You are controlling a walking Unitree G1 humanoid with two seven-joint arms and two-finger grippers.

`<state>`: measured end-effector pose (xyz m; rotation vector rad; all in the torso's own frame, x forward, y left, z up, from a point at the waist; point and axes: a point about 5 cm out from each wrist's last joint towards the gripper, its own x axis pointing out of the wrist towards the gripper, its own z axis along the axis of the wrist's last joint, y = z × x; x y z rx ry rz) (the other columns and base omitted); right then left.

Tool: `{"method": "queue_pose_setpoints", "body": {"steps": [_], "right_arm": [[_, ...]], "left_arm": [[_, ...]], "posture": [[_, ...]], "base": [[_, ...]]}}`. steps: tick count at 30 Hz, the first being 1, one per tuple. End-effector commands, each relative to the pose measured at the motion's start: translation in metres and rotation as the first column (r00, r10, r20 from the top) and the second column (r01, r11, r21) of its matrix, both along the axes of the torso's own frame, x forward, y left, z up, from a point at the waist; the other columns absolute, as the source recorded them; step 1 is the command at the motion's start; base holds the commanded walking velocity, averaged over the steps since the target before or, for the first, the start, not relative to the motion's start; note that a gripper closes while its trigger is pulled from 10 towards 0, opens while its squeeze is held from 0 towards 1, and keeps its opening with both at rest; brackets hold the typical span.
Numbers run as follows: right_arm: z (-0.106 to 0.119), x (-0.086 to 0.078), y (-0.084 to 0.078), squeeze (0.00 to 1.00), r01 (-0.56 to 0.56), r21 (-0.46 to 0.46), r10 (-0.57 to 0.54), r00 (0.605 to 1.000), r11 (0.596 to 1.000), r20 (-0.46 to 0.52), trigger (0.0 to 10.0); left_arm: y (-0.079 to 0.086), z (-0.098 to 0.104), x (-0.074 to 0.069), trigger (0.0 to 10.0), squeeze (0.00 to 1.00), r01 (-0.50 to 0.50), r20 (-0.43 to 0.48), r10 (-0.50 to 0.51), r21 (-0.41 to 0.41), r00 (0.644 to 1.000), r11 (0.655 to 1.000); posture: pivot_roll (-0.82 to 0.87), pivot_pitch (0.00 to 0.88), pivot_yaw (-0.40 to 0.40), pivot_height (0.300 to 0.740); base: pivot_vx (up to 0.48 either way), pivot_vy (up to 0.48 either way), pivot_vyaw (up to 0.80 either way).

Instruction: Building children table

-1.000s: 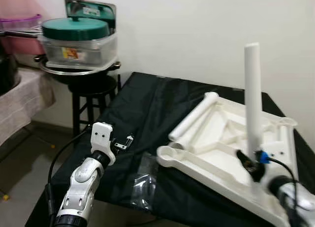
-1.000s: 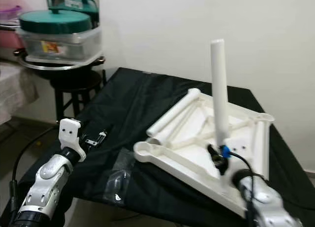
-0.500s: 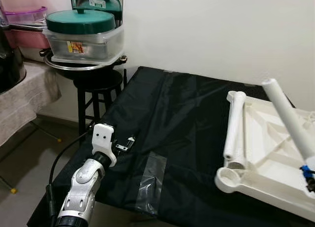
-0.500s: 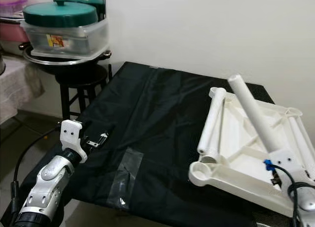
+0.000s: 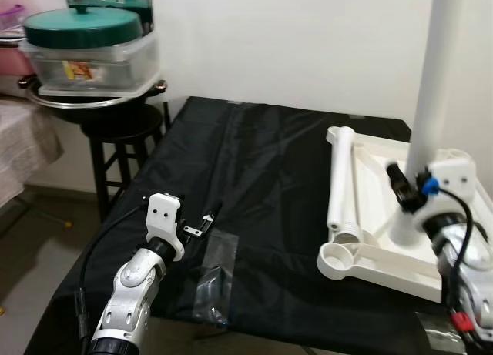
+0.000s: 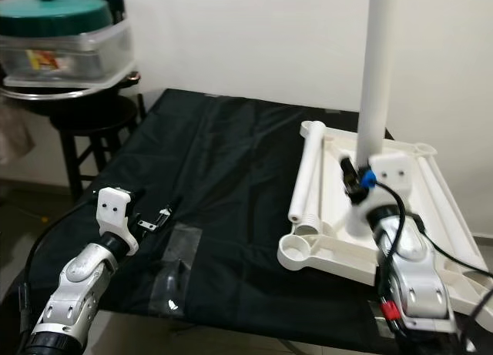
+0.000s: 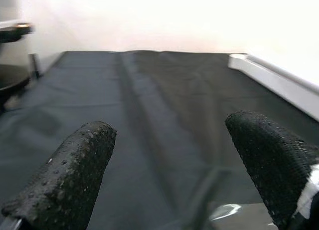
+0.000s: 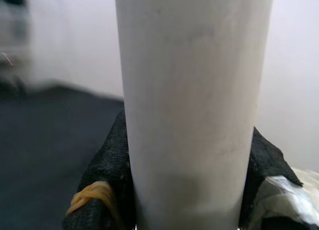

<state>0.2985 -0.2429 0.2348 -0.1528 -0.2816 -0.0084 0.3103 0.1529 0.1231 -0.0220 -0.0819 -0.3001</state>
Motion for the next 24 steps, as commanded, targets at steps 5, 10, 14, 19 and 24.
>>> {"method": "queue_pose_setpoints", "body": {"steps": [5,10,14,19,24], "right_arm": [[0.022,0.003,0.026,0.0,-0.082,0.07,0.073,0.989,0.994,0.132,10.0],[0.019,0.008,0.047,0.0,-0.133,0.134,0.112,0.981,0.982,0.156,10.0],[-0.001,0.011,0.076,0.0,-0.181,0.227,0.167,0.983,0.957,0.083,10.0],[-0.006,0.011,0.079,0.0,-0.179,0.233,0.171,0.984,0.956,0.057,10.0],[-0.034,0.006,0.072,0.0,-0.08,0.232,0.102,0.991,0.969,-0.085,10.0]], "left_arm": [[-0.002,-0.001,-0.002,10.0,0.0,0.004,-0.001,-0.004,0.008,1.0,1.0],[-0.002,-0.001,-0.001,10.0,0.0,0.004,-0.001,-0.004,0.011,1.0,1.0],[0.0,-0.002,-0.002,10.0,0.0,-0.004,-0.004,0.004,0.015,1.0,1.0],[0.001,-0.002,-0.002,10.0,0.0,-0.006,-0.004,0.006,0.015,1.0,1.0],[0.002,-0.003,-0.002,10.0,0.0,-0.009,-0.008,0.01,0.016,1.0,1.0]], "posture": [[0.02,0.0,-0.079,0.74],[0.02,0.0,-0.083,0.74],[0.03,0.0,-0.09,0.74],[0.03,0.0,-0.09,0.74],[0.03,0.0,-0.086,0.74]], "base": [[0.0,0.0,0.0],[0.0,0.0,0.0],[0.0,0.0,0.0],[0.0,0.0,0.0],[0.0,0.0,0.0]]}}
